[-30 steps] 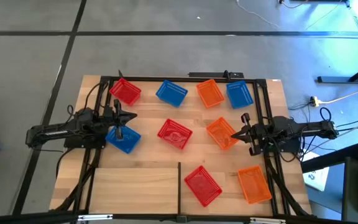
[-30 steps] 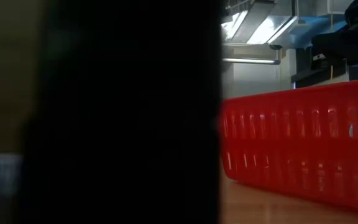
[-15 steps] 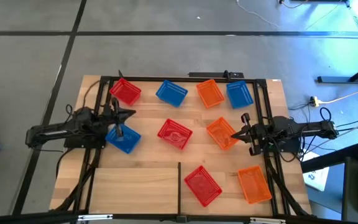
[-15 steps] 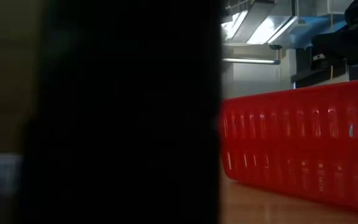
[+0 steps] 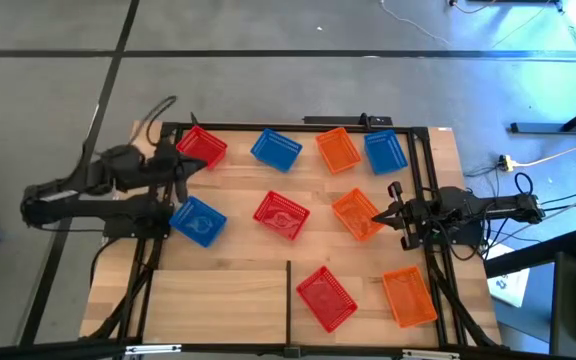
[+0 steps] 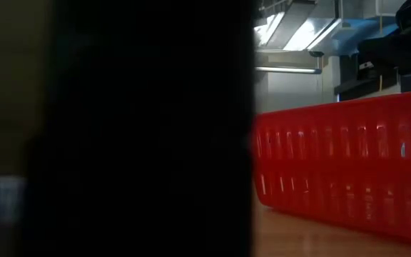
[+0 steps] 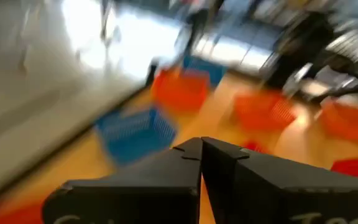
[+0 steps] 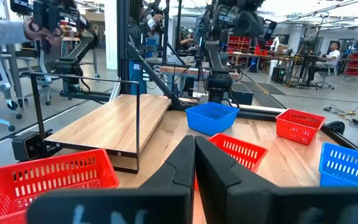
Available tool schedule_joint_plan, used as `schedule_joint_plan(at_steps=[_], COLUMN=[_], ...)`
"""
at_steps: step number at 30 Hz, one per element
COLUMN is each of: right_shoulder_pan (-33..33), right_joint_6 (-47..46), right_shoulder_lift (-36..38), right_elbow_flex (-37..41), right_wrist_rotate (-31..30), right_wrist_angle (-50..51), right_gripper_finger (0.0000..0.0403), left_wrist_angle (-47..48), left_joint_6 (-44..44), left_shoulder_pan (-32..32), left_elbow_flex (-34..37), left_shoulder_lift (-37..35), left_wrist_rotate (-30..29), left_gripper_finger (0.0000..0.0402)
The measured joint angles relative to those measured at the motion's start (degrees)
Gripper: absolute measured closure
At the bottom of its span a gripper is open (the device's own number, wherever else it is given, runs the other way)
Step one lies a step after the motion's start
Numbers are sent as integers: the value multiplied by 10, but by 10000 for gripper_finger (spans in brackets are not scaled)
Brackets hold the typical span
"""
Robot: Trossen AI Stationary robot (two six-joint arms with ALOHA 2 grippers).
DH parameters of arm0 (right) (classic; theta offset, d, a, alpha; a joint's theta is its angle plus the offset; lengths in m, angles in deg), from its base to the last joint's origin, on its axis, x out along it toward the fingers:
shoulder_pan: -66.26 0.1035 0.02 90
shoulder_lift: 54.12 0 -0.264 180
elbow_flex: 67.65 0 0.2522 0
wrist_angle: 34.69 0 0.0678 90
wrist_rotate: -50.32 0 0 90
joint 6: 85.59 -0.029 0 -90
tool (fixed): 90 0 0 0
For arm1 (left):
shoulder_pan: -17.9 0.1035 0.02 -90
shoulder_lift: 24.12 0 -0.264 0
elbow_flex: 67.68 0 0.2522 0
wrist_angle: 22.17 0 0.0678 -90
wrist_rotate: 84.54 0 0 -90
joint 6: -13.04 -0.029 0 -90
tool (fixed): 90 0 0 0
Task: Stack baskets on shelf by color
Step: Put the top red bin on the shelf
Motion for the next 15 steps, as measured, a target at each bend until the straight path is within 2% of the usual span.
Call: schedule_joint_plan(at_steps=[4, 7, 12, 15], right_shoulder_pan=[0, 0, 0, 0], right_joint_6=[0, 2, -2, -2], right_shoulder_lift=[0, 0, 0, 0], right_elbow_flex=[0, 0, 0, 0], right_wrist_rotate=[0, 0, 0, 0], right_wrist_angle=[0, 0, 0, 0], right_gripper_finger=[387, 387, 387, 387], left_wrist_angle=[179, 257, 254, 244], left_joint_6=[167, 271, 286, 289], left_shoulder_pan=[0, 0, -2, -4], left_elbow_flex=[-103, -148, -173, -174], left_shoulder_lift=[101, 160, 201, 212], left_wrist_rotate=[-10, -4, 1, 30], left_gripper_finger=[401, 401, 401, 401])
